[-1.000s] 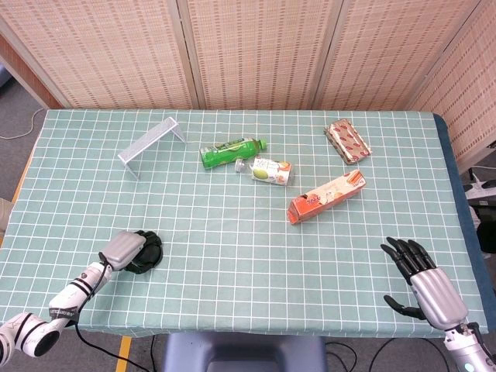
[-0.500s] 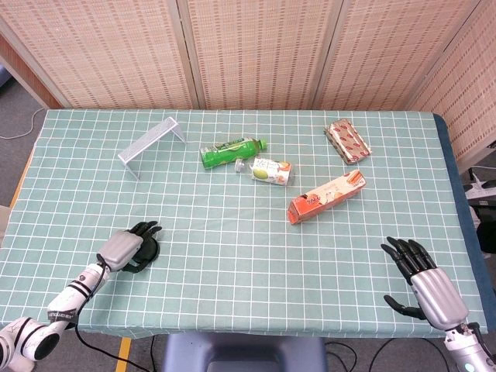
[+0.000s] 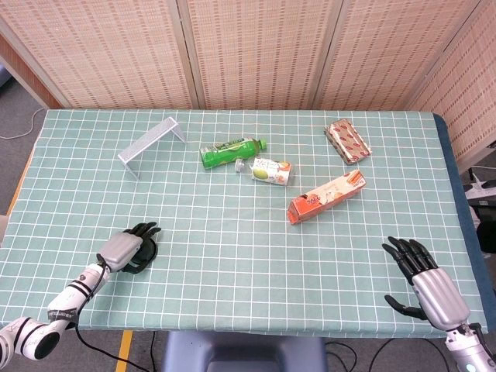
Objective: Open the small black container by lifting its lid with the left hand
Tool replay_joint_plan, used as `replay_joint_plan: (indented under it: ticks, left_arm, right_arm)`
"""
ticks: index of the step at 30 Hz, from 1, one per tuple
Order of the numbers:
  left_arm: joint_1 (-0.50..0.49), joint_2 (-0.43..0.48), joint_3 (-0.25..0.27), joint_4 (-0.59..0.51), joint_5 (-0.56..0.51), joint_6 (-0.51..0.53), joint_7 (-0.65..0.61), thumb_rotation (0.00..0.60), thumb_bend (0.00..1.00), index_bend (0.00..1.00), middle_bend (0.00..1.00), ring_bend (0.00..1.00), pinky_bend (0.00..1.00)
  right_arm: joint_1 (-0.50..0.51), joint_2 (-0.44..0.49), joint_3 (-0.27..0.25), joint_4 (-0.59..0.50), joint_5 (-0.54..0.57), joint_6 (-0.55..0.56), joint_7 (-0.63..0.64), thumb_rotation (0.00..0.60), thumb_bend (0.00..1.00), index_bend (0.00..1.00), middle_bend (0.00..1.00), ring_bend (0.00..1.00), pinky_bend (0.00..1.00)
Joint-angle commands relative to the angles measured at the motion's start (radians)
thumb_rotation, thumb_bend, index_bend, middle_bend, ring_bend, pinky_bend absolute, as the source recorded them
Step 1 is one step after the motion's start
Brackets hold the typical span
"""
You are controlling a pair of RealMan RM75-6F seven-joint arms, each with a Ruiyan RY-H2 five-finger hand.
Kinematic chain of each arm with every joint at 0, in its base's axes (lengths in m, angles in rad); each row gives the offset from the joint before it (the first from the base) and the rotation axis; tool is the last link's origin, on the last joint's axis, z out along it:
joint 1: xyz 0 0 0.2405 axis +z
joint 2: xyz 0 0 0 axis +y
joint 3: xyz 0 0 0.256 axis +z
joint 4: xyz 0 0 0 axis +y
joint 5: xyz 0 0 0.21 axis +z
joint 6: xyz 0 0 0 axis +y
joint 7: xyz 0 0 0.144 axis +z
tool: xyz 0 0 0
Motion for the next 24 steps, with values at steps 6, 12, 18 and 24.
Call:
replay_joint_plan:
  ticks: [6,12,18,24]
  left_arm:
    - [-0.004,0.011,-0.002,-0.015,-0.009,0.006,-0.009,0.6,0.36,0.0,0.0,0.0,0.09]
    - [-0.004,0.016,-0.002,-0.023,-0.027,0.003,-0.016,0.6,0.36,0.0,0.0,0.0,0.07]
    - [-0.003,0.031,-0.003,-0.039,-0.02,0.015,-0.034,0.6,0.35,0.0,0.0,0.0,0.07]
    - [0.0,0.049,-0.003,-0.058,-0.013,0.037,-0.024,0.6,0.35,0.0,0.0,0.0,0.06]
  right_arm:
    - [0.0,-0.001,0.0,0.0,0.0,-0.002,0.0,0.6,0.18,0.0,0.0,0.0,0.0]
    - [-0.001,0.0,-0.001,0.0,-0.001,0.0,0.0,0.6,0.18,0.0,0.0,0.0,0.0]
    - [-0.002,-0.002,-0.001,0.001,-0.003,0.001,0.0,0.6,0.18,0.0,0.0,0.0,0.0]
    - [-0.001,-0.001,-0.002,0.0,-0.003,0.0,0.002,0.6,0.18,0.0,0.0,0.0,0.0]
